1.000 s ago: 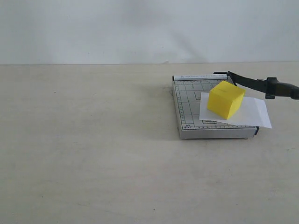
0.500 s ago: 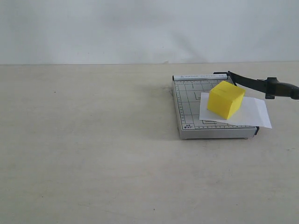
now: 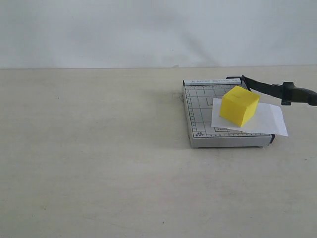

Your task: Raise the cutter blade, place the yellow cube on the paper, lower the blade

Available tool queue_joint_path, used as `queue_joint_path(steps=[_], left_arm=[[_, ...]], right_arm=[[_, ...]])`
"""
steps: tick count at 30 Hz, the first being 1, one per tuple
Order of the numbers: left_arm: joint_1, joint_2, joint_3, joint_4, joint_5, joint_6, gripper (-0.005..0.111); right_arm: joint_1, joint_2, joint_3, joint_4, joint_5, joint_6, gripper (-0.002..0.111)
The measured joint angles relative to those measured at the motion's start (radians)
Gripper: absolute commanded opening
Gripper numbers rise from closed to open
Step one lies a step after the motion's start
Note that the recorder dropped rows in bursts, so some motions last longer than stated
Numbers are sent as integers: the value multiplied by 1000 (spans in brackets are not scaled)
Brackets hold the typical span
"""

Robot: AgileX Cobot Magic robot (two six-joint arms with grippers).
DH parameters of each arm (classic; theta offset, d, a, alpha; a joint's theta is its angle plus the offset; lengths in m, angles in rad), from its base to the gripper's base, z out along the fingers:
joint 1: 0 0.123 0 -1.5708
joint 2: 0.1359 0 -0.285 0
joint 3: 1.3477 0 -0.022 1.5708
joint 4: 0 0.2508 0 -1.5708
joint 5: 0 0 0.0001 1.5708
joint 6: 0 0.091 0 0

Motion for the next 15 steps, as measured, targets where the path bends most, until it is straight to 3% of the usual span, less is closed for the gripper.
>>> queue_joint_path(steps=[8,15], left_arm=[[0,-108,144,-90,-3,-7,4],[0,-108,176,-120,-1,-7,4]], right_arm=[[0,0,0,0,0,0,0],[0,0,0,0,0,0,0]])
